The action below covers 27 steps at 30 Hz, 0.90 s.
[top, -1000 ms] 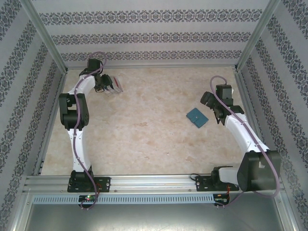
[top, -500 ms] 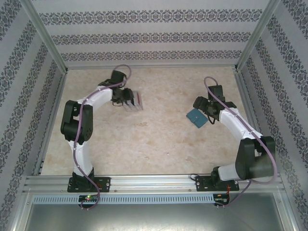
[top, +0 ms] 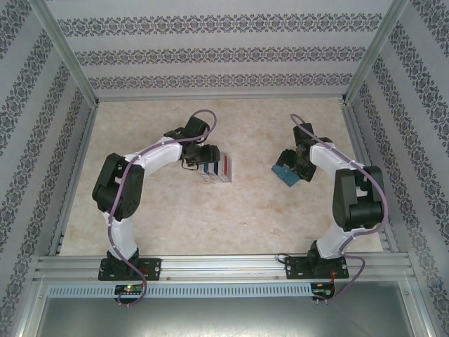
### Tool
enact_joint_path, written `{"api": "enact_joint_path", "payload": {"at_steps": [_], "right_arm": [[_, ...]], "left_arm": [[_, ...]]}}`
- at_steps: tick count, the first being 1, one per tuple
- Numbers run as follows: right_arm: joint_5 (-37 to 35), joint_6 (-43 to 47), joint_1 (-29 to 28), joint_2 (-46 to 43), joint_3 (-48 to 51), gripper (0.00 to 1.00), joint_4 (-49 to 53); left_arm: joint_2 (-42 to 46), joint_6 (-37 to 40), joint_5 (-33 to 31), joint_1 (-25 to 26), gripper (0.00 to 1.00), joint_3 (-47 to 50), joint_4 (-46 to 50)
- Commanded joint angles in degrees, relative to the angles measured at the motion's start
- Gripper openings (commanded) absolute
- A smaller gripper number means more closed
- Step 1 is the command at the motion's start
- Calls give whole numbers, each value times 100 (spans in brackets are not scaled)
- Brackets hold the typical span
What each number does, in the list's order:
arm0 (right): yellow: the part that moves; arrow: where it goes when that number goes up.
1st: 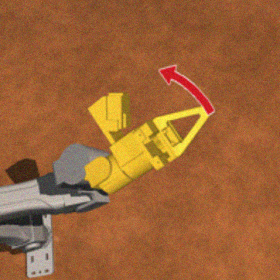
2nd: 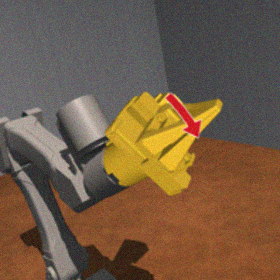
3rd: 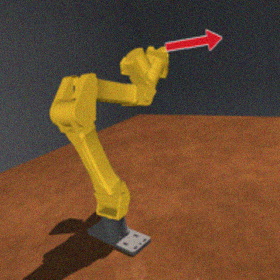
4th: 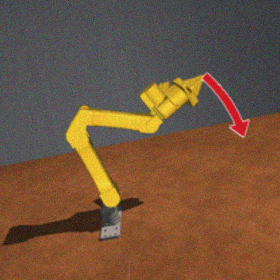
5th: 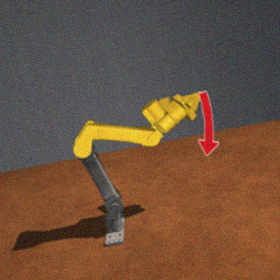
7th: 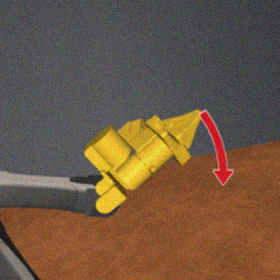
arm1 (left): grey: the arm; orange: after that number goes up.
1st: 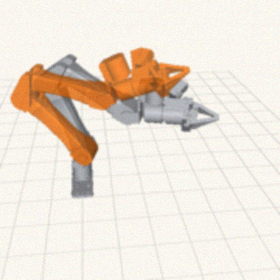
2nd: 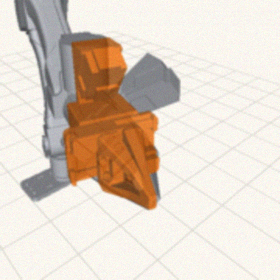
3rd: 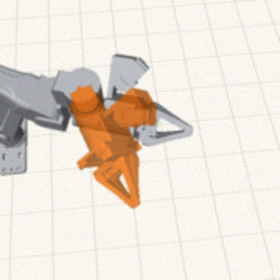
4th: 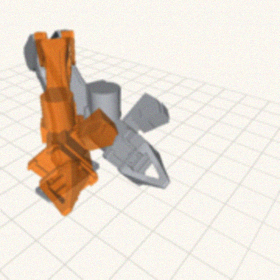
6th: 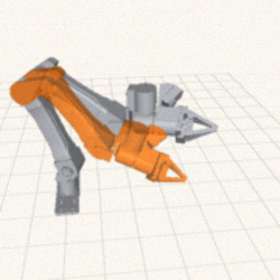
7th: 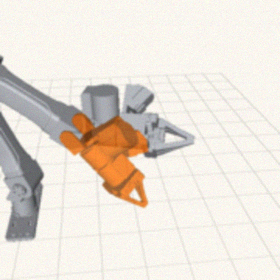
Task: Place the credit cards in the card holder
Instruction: Rotate the card holder at the center of the table.
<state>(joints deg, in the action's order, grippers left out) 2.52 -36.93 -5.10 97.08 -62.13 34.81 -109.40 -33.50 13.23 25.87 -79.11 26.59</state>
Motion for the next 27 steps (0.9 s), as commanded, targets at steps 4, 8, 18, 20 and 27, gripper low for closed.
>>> {"api": "enact_joint_path", "payload": {"at_steps": [4,8,18,20,27], "right_arm": [[181,-858,44,252,-275,87,268],[351,-961,62,513,-334,74,131],[291,-931,98,734,-439,37,193],[272,-825,97,826,-576,36,312],[430,-179,-97,841,-718,31,335]], "left_arm": [[440,-53,146,-53,80,-308,330],[875,-25,139,-164,82,-341,416],[1816,184,-180,-469,83,213,761],[1929,201,-205,-504,83,293,823],[2198,329,-330,-541,83,410,991]]}}
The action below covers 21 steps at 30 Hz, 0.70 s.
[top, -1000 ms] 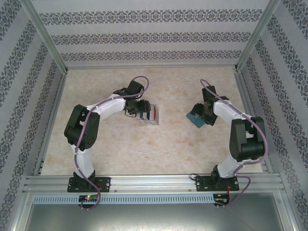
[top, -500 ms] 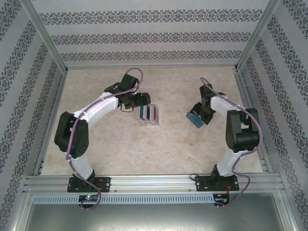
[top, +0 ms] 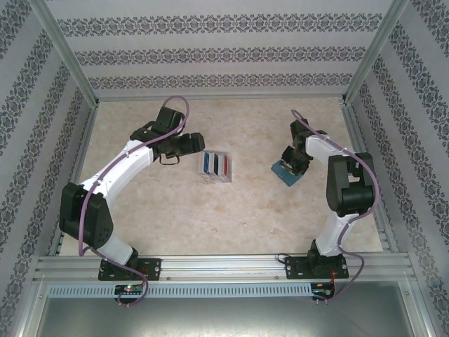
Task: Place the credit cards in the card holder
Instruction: Rotate the card holder at the center of the table.
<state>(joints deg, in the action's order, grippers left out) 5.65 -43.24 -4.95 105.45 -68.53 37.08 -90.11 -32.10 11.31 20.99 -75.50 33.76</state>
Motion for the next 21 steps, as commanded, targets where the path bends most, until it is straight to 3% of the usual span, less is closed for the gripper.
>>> {"api": "enact_joint_path", "payload": {"at_steps": [1,11,16,21], "right_arm": [[156,683,-183,-51,-45,29,82],[167,2651,-970,-801,763,22,-51],[778,3711,-2064,-1464,1116,24,-161],[1234,3931,-3184,-2002,1302,32,-168]], "left_arm": [[295,232,-95,-58,83,68,305],[809,685,780,-63,83,799,462],[984,968,1581,-59,83,1187,588],[1122,966,2054,37,82,1743,418]]}}
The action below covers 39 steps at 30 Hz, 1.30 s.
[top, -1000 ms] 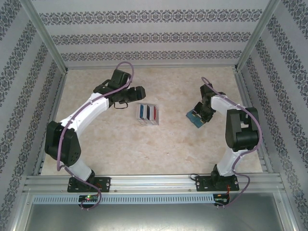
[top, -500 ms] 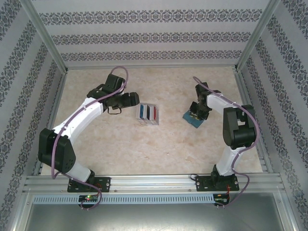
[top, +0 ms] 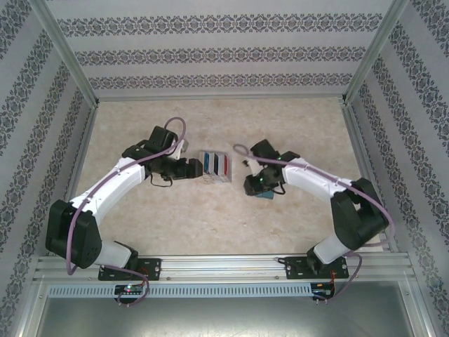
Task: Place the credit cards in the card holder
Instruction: Rotate the card holder at the center of the table, then move the card holder to the bottom-center of the table.
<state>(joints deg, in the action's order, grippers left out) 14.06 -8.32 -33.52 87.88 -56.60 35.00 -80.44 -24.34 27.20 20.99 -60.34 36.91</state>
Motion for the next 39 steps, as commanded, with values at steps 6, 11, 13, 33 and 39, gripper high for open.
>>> {"api": "enact_joint_path", "payload": {"at_steps": [6,11,13,33,39], "right_arm": [[-777,-1478,150,-758,607,37,42],[-1498,-2670,833,-732,767,45,15],[-1479,-2672,877,-451,573,45,41],[-1329,-1953,99,1324,-354,28,3],[51,350,-956,1146,-426,24,-2]], "left_arm": [[346,211,435,296,81,787,-63],[528,117,237,308,81,999,-294],[512,75,181,309,81,1014,-358],[358,-234,-389,309,81,876,-95],[603,-138,-229,304,81,1169,-275]]}}
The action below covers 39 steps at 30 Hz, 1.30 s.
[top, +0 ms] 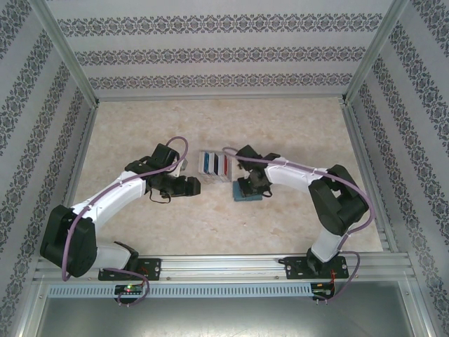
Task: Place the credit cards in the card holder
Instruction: Move the card holder to the bottom-center of the table, then rotate the card holder at the bottom-center of the table.
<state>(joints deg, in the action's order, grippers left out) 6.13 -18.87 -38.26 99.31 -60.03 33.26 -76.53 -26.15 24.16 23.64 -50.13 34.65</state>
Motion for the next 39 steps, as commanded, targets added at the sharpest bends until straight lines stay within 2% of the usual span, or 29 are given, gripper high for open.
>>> {"api": "enact_joint_path", "payload": {"at_steps": [1,4,6,8,10,17,20,23,26,31,39], "right_arm": [[654,1747,-741,1,-158,26,335],[191,2236,-1129,31,-347,28,665],[-178,2245,-1168,-78,-293,30,567],[-542,1870,-1021,-184,-286,37,537],[-514,1283,-735,-372,-149,40,443],[1202,-701,244,-1409,1239,43,-606],[2549,-992,552,-1475,1835,42,-1438],[3172,-870,609,-1150,1894,42,-1721],[3523,-830,577,-643,1690,42,-1939],[3697,-600,538,56,1126,43,-2010],[3790,-563,719,406,497,42,-2035]], "left_arm": [[238,66,100,41,82,207,-87],[213,172,251,41,82,332,-206],[120,239,407,37,82,370,-296],[-40,281,519,50,81,372,-375],[-196,352,642,59,81,334,-454],[-796,719,1103,300,80,62,-618],[-1026,712,1242,474,80,106,-826],[-1146,594,1354,562,80,303,-1175],[-1170,584,1389,591,81,350,-1300],[-1331,685,1560,598,81,368,-1404],[-1499,529,1451,590,76,605,-1496]]}}
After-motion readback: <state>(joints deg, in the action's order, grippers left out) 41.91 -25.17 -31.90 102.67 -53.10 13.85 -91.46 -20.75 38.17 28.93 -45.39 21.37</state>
